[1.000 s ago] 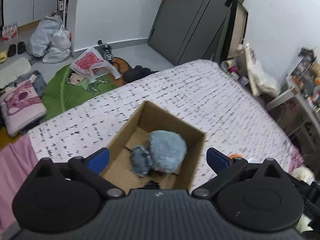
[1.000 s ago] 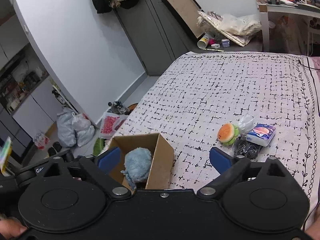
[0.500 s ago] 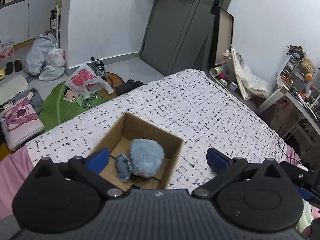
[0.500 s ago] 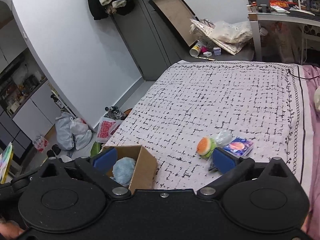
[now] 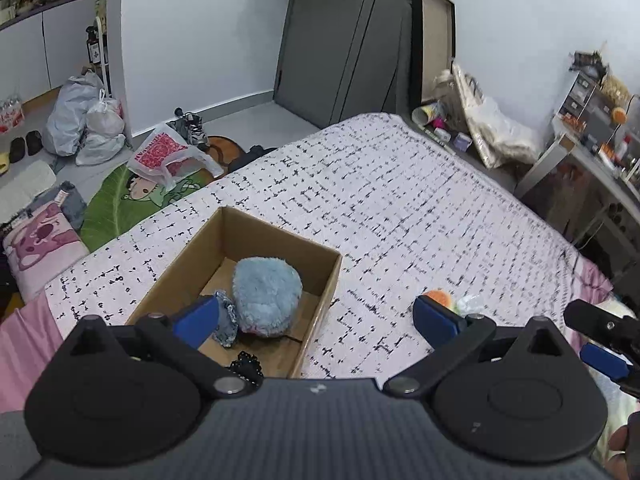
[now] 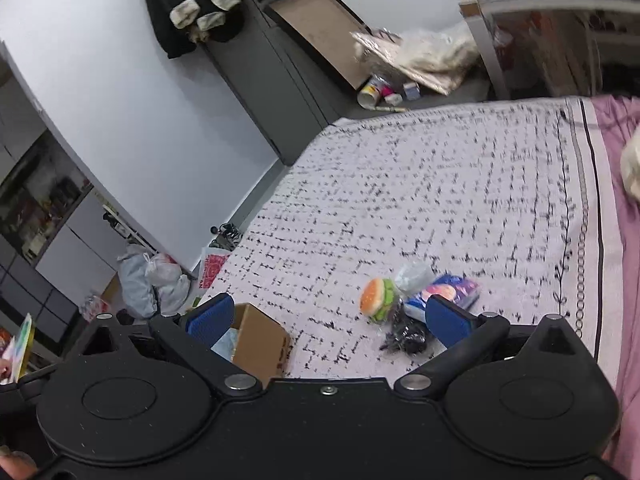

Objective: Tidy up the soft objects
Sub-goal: 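Move both tools back toward the burger plush and wrapped bag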

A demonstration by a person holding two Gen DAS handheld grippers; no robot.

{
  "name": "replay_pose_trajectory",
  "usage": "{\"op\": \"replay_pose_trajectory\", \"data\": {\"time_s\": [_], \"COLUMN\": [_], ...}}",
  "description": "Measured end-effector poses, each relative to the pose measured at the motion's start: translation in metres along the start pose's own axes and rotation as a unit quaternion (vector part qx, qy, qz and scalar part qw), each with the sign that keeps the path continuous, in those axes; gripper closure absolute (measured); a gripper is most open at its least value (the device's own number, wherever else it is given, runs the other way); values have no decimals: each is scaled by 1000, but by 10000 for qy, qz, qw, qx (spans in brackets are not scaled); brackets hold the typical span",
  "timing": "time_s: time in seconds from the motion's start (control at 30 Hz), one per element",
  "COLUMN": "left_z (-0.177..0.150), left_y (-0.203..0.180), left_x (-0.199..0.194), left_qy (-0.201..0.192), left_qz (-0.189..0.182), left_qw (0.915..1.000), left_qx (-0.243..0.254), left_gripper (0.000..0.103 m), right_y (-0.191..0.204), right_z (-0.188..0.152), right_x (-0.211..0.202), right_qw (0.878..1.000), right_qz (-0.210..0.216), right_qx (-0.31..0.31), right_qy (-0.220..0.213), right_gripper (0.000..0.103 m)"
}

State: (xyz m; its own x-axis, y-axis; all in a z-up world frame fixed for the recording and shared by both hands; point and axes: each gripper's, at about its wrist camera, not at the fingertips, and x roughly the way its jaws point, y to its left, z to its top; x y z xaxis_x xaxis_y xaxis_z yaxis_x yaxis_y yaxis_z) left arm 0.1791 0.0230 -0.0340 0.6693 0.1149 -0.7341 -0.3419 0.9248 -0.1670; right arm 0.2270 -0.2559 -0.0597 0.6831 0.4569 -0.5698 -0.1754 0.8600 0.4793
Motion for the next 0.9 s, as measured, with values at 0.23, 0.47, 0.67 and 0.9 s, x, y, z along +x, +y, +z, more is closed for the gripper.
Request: {"op": "replay_pose_trajectory", "data": {"time_s": [0.23,0.47,0.67,0.9], "left_z": [-2,-1,-4,-11], "left_y": [-21,-43,-64,-85], "left_x": [18,34,53,85], "left_qy": [145,152,237,473], "left_qz": [94,-2,-168,-381], "left_qw": [9998,9998,9995,9981], "left_qx": [74,138,146,103], "left_gripper": [1,1,1,3], "right_y": [-31,-67,-89,-112], "right_z": [-1,2,0,-2], "right_x": [4,14,26,50], "right_qw": [9997,9966,9922,9810], "right_qz": [38,56,14,64], "right_qx": [242,815,1218,1874], "right_qy": [29,143,271,491], "right_gripper": [0,0,1,16]}}
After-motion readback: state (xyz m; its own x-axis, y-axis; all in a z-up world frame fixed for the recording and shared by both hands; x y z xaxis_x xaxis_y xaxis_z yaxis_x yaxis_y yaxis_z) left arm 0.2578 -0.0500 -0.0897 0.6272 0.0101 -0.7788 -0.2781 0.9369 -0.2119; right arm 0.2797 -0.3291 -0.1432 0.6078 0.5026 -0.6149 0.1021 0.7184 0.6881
